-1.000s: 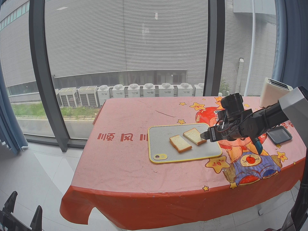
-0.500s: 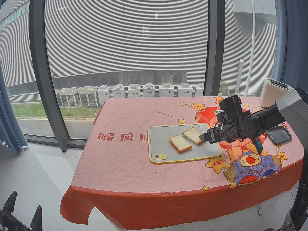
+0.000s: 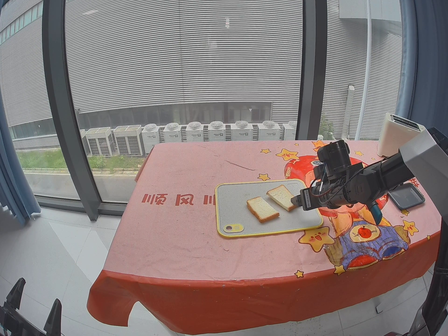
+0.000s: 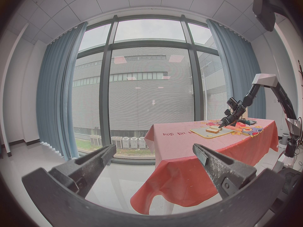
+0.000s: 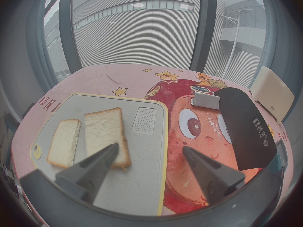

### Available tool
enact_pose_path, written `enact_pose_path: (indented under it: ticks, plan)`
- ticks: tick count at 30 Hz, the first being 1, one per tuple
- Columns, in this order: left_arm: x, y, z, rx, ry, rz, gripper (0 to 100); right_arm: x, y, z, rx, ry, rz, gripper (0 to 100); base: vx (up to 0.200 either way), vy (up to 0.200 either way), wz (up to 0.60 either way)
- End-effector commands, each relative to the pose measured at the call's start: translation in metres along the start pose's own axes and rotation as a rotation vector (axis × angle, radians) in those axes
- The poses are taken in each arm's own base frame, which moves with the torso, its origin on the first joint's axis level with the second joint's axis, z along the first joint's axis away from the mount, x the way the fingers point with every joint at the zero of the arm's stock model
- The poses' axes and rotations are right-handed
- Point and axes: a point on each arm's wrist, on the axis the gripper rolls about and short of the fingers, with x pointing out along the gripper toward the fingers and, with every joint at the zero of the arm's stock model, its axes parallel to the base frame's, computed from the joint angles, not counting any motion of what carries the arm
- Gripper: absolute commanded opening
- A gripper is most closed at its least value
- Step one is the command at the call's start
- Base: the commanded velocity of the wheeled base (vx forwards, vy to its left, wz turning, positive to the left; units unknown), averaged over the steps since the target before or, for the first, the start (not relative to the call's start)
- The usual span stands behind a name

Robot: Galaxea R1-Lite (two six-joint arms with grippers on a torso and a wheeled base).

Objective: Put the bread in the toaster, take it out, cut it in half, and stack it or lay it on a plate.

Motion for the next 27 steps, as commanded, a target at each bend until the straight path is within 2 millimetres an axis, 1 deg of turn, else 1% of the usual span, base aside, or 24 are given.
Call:
enact_pose_path:
  ticks: [1,21,23,27]
  plan:
    - [0.0,0.0,-0.005,0.0,0.0,0.0,100,0.0,0.0,-0.001,-0.001,0.005,-0.003,0,0.0,0.0,0.0]
    - [0.0,0.0,-0.005,0.0,0.0,0.0,100,-0.005,0.003,-0.001,-0.006,0.002,0.001,0,0.0,0.0,0.0]
    - [0.0,0.0,-0.005,0.0,0.0,0.0,100,-0.007,0.004,0.001,-0.005,-0.007,0.004,0,0.0,0.0,0.0]
    - [0.0,0.0,-0.005,0.0,0.0,0.0,100,-0.017,0.004,0.008,-0.003,-0.036,0.009,0,0.0,0.0,0.0]
